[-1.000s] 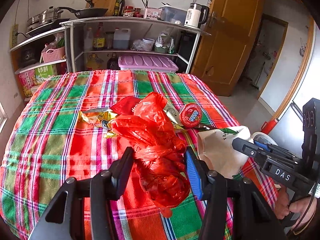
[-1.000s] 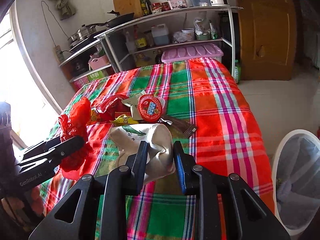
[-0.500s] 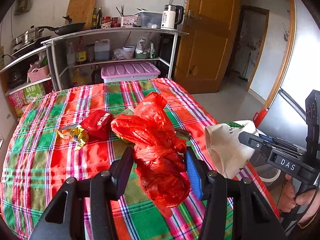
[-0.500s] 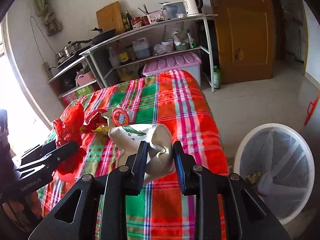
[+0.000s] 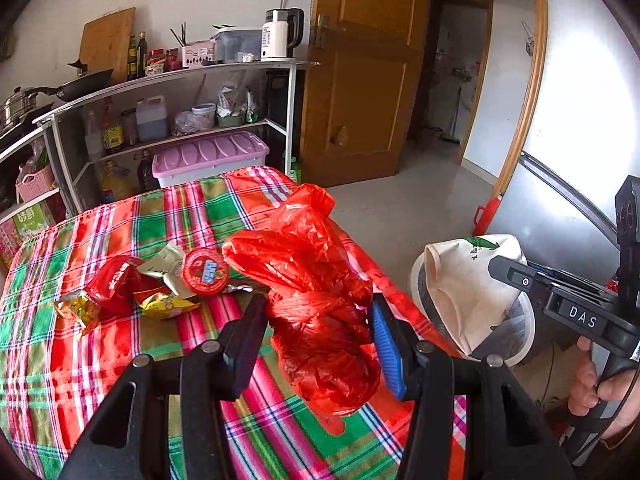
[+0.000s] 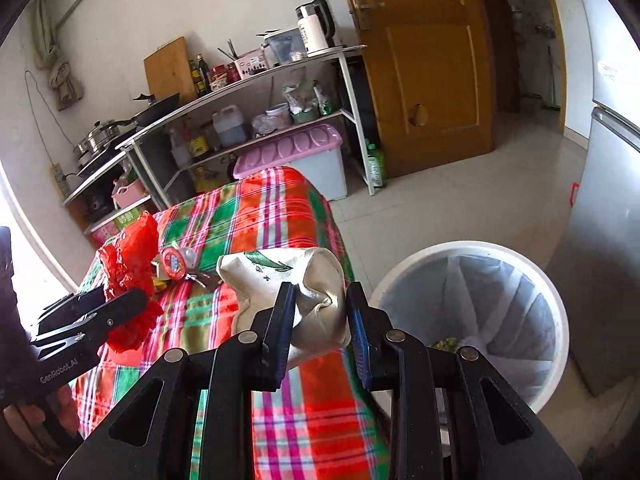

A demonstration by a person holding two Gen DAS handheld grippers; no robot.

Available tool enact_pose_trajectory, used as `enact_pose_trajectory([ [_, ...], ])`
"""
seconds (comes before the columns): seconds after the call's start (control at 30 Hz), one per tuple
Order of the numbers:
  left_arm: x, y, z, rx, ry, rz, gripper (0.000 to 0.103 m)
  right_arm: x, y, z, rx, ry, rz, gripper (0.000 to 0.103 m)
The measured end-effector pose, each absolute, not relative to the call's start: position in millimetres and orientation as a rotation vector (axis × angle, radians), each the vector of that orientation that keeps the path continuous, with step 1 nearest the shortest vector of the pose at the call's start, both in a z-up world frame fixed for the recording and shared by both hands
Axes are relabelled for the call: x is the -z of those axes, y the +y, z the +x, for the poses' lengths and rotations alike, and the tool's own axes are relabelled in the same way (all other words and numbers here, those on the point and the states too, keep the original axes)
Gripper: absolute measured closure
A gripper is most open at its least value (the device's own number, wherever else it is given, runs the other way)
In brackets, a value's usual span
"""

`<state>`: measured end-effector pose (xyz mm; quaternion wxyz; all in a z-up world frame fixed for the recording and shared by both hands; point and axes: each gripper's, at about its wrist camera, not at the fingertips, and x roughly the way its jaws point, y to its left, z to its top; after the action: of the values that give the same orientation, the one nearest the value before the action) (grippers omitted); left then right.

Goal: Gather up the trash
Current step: 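Carry both items over the bin and open both grippers to drop them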

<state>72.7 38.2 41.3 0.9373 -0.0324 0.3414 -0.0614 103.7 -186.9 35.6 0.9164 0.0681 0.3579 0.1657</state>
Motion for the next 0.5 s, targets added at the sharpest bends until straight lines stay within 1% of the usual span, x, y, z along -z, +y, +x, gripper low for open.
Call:
enact_pose_trajectory([
  [0.5, -35, -59, 108, 0.330, 0.736, -0.018, 0.049, -29, -278, 105, -0.140, 0.744, 0.192, 0.076],
])
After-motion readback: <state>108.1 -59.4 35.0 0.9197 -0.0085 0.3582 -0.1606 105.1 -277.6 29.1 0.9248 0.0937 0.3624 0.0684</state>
